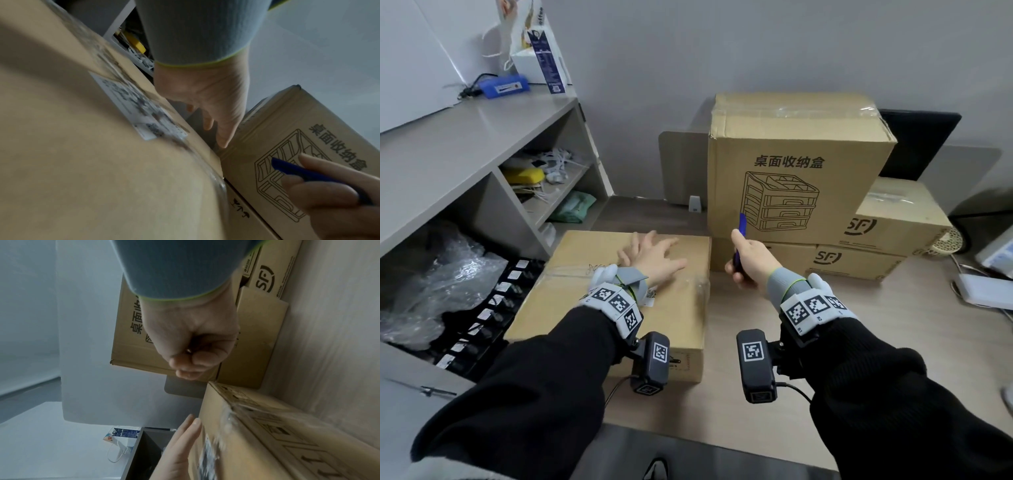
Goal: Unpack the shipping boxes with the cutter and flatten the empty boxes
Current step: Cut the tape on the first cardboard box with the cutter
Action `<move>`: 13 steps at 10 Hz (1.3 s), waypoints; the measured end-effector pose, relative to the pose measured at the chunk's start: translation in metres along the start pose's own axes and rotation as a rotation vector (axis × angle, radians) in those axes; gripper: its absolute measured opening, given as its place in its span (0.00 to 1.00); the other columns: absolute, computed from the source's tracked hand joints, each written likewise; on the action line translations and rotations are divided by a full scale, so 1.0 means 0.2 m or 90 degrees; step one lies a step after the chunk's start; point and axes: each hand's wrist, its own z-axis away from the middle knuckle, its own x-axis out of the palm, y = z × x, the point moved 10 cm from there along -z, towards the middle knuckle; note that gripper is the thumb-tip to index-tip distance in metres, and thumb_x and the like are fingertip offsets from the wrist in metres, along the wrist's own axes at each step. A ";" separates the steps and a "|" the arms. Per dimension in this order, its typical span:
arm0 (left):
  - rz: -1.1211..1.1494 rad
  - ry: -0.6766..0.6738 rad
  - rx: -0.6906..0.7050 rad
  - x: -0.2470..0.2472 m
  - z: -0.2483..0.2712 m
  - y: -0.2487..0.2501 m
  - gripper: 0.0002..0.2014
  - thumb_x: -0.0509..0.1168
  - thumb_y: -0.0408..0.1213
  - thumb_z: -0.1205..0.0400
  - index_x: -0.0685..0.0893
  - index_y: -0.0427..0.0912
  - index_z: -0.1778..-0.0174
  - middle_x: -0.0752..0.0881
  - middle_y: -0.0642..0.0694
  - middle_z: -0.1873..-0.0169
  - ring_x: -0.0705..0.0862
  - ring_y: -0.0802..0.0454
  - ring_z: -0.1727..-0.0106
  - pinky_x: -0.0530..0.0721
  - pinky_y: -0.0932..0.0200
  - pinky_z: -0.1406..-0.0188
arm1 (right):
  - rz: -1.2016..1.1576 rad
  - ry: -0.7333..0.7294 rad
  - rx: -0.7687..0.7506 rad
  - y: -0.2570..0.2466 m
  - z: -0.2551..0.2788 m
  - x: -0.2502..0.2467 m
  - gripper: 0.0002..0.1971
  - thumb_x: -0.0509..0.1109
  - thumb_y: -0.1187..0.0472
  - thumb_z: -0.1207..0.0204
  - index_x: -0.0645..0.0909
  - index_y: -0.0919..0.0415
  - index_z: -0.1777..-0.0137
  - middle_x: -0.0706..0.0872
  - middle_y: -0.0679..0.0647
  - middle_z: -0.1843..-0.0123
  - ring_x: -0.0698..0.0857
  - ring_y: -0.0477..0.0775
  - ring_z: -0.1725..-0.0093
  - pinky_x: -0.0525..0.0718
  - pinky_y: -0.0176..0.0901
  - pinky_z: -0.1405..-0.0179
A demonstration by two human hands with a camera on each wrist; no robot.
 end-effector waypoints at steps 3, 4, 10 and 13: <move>-0.121 -0.128 -0.024 0.18 -0.03 -0.04 0.40 0.61 0.58 0.23 0.47 0.65 0.17 0.36 0.45 0.16 0.32 0.38 0.17 0.35 0.28 0.24 | 0.003 -0.021 0.067 0.13 -0.02 -0.05 0.03 0.58 0.60 0.19 0.72 0.56 0.52 0.79 0.53 0.69 0.65 0.47 0.83 0.62 0.35 0.77; -0.126 -0.137 -0.022 0.19 -0.02 -0.04 0.41 0.61 0.59 0.22 0.45 0.64 0.17 0.35 0.45 0.16 0.31 0.38 0.18 0.35 0.28 0.24 | 0.070 -0.042 0.006 0.12 -0.02 -0.04 0.03 0.62 0.55 0.17 0.76 0.51 0.47 0.85 0.50 0.66 0.69 0.47 0.79 0.62 0.33 0.78; -0.130 -0.135 -0.006 0.20 -0.02 -0.03 0.39 0.57 0.62 0.20 0.44 0.64 0.17 0.33 0.45 0.17 0.29 0.39 0.18 0.33 0.28 0.25 | -0.081 -0.045 0.043 0.22 -0.02 -0.02 0.11 0.51 0.65 0.17 0.74 0.59 0.56 0.66 0.50 0.73 0.61 0.44 0.82 0.56 0.36 0.77; -0.128 -0.133 -0.010 0.20 -0.01 -0.04 0.39 0.57 0.63 0.20 0.44 0.65 0.17 0.33 0.46 0.17 0.29 0.40 0.18 0.33 0.28 0.24 | -0.004 0.008 -0.045 0.13 0.00 -0.07 0.10 0.58 0.54 0.16 0.80 0.55 0.49 0.67 0.48 0.71 0.64 0.45 0.78 0.57 0.33 0.81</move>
